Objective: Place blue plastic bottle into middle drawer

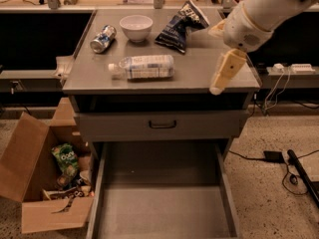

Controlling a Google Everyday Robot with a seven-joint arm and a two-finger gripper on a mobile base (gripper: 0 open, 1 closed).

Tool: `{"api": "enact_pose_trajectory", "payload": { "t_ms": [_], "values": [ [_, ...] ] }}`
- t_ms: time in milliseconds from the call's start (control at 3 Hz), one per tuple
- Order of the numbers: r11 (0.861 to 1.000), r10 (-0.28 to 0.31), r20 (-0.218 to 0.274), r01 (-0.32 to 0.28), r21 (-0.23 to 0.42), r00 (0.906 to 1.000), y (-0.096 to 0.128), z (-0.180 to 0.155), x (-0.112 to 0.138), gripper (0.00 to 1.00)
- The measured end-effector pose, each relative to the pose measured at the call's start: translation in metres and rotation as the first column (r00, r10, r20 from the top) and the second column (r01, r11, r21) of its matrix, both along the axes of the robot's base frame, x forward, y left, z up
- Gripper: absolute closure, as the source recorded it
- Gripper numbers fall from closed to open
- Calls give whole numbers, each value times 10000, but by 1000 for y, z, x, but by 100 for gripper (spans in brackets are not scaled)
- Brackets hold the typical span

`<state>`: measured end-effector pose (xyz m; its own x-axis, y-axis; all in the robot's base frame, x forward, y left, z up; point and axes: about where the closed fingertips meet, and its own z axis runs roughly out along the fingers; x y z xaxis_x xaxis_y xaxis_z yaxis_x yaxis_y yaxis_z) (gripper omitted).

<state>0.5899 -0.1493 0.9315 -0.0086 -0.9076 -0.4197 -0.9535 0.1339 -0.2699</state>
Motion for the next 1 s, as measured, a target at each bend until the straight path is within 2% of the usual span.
{"api": "enact_pose_trajectory", "payload": {
  "t_ms": [333, 667, 1000],
  "values": [
    [9985, 254, -335, -237, 500, 9991, 30, -19, 33, 0],
    [9906, 83, -763, 22, 1366, 9971, 73, -39, 76, 0],
    [9849, 103, -1333, 130, 1727, 9910, 116, -57, 100, 2]
  ]
}}
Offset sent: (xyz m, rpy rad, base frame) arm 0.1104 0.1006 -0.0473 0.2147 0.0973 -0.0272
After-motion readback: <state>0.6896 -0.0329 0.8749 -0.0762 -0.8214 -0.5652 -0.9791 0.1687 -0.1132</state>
